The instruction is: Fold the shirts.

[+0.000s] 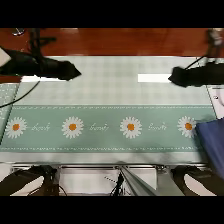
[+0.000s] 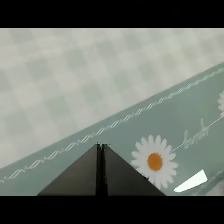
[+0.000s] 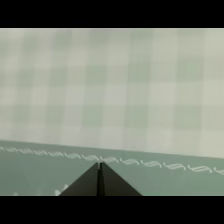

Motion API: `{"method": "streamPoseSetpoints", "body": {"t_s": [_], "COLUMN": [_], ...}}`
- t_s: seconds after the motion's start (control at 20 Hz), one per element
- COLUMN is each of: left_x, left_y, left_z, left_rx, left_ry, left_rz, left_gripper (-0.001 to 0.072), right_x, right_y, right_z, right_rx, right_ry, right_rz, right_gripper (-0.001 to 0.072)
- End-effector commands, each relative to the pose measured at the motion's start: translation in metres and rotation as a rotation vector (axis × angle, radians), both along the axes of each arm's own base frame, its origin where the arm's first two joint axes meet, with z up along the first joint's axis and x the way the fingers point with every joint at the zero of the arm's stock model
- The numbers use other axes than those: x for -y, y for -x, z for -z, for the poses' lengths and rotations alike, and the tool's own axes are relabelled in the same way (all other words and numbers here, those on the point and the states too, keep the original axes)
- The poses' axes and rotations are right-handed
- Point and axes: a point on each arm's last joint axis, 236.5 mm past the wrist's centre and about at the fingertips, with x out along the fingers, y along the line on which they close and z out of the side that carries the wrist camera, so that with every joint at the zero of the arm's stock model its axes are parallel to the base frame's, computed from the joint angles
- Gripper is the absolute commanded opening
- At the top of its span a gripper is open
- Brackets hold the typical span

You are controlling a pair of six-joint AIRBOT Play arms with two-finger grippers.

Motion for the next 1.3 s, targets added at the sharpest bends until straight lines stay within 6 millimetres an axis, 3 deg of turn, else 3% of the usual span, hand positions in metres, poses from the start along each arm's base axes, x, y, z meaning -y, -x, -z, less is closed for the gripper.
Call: {"method": "streamPoseSetpoints", "body": {"t_s": [0.0,0.15,1.25], "left_x": [-0.030,-0.037,-0.037], "left_y": [0.014,0.014,0.014], "left_z": [0.085,0.099,0.099], "left_rx": [-0.141,-0.176,-0.176], "left_ry": [-0.243,-0.250,-0.250], "left_rz": [0.015,-0.003,-0.002], "left_gripper": [0.0022,0.0023,0.0023], "right_x": [-0.020,-0.021,-0.021], "right_y": [0.012,0.013,0.014], "right_z": [0.089,0.109,0.110], "right_rx": [-0.225,-0.293,-0.295], "right_ry": [0.228,0.218,0.217], "right_rz": [-0.092,-0.053,-0.052], "right_gripper": [0.0028,0.0028,0.0028]}}
